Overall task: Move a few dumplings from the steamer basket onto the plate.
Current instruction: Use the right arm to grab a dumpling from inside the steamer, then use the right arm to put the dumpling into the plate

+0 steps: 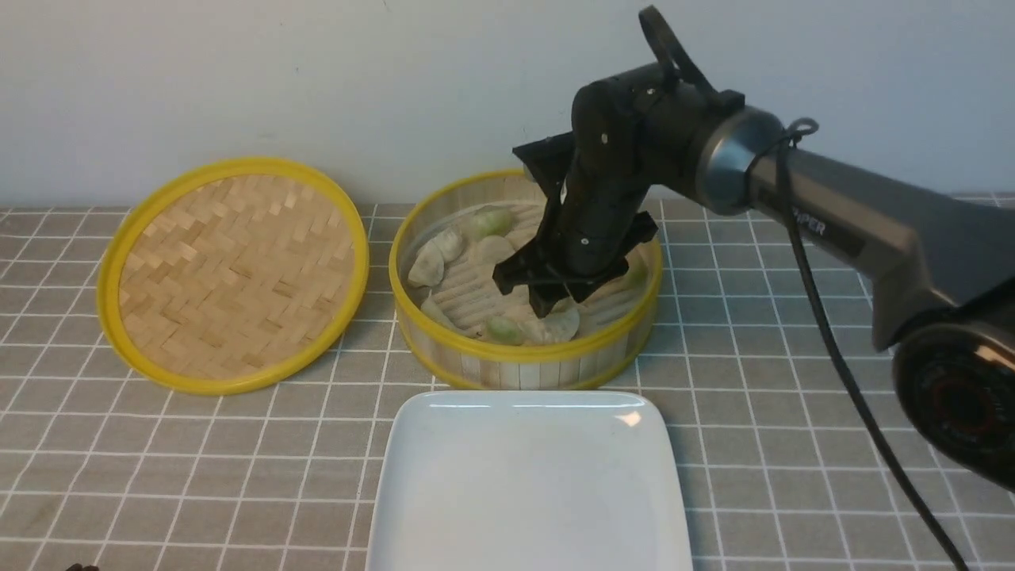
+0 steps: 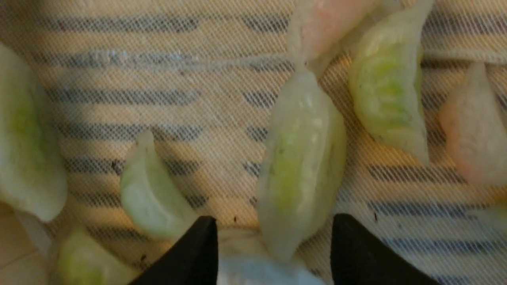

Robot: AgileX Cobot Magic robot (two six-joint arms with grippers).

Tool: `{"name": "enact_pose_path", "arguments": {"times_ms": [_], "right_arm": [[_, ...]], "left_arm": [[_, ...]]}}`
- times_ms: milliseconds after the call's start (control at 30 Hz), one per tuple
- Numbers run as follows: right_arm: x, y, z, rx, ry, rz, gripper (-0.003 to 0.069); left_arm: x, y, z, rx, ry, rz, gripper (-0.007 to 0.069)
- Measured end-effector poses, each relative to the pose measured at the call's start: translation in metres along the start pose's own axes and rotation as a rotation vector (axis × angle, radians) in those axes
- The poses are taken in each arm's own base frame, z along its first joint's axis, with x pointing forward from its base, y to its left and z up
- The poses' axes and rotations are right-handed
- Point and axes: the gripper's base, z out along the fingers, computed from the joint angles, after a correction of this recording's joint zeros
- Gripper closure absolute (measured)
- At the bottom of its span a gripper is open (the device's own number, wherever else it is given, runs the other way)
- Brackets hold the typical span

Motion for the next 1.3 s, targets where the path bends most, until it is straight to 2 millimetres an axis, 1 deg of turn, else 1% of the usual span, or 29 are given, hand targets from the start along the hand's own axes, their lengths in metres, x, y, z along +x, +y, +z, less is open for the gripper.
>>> {"name": "enact_pose_path", "arguments": {"times_ms": [33,133,367,400,467,533,567,633,700,767,833,900,1000,1033,1100,1133,1167,1200,1233,1300], "right_arm": [[-0.001,0.000,0.004,-0.002,-0.018,0.000,0.0268],[-0.005,0.000,0.011,-0.005,-0.057,0.001,0.0239],[-0.005,-0.001,0.026,0.002,-0.072,-0.004,0.0233],[-0.003,-0.002,0.032,0.008,-0.062,-0.007,0.0241],[-0.004,-0.002,0.033,0.014,-0.064,-0.011,0.0271],[-0.004,-0.003,0.033,0.020,-0.062,-0.016,0.0361],[-0.004,-0.003,0.033,0.021,-0.059,-0.016,0.0381],[-0.004,-0.003,0.031,0.021,-0.056,-0.017,0.0376],[-0.002,-0.003,0.025,0.022,-0.039,-0.016,0.0376],[-0.002,-0.002,0.010,0.020,-0.022,-0.023,0.0376],[-0.004,-0.001,-0.017,0.019,-0.037,-0.034,0.0376],[-0.005,0.000,-0.037,0.018,-0.046,-0.042,0.0376],[-0.005,0.001,-0.077,0.013,-0.071,-0.058,0.0376],[-0.005,0.001,-0.083,0.013,-0.079,-0.060,0.0376],[-0.004,0.003,-0.123,0.006,-0.138,-0.065,0.0376],[-0.001,0.004,-0.137,-0.005,-0.159,-0.065,0.0376],[0.002,0.005,-0.147,-0.022,-0.167,-0.062,0.0376],[0.003,0.005,-0.149,-0.025,-0.168,-0.060,0.0376],[0.010,0.007,-0.157,-0.055,-0.164,-0.057,0.0376],[0.025,0.012,-0.161,-0.107,-0.128,-0.049,0.0376]], "left_arm": [[0.000,0.000,0.000,0.000,0.000,0.000,0.0629],[0.000,0.000,0.000,0.000,-0.001,0.000,0.0629],[0.000,0.000,0.000,0.000,0.000,0.000,0.0629],[0.000,0.000,0.000,0.000,0.000,0.000,0.0629],[0.000,0.000,0.000,0.000,0.000,0.000,0.0629],[0.000,0.000,0.000,0.000,0.000,0.000,0.0629],[0.000,0.000,0.000,0.000,0.000,0.000,0.0629],[0.000,0.000,0.000,0.000,0.000,0.000,0.0629],[0.000,0.000,0.000,0.000,0.000,0.000,0.0629],[0.000,0.000,0.000,0.000,0.000,0.000,0.0629],[0.000,0.000,0.000,0.000,0.000,0.000,0.0629],[0.000,0.000,0.000,0.000,0.000,0.000,0.0629],[0.000,0.000,0.000,0.000,0.000,0.000,0.0629],[0.000,0.000,0.000,0.000,0.000,0.000,0.0629],[0.000,0.000,0.000,0.000,0.000,0.000,0.0629],[0.000,0.000,0.000,0.000,0.000,0.000,0.0629],[0.000,0.000,0.000,0.000,0.000,0.000,0.0629],[0.000,0.000,0.000,0.000,0.000,0.000,0.0629],[0.000,0.000,0.000,0.000,0.000,0.000,0.0629],[0.000,0.000,0.000,0.000,0.000,0.000,0.0629]]}}
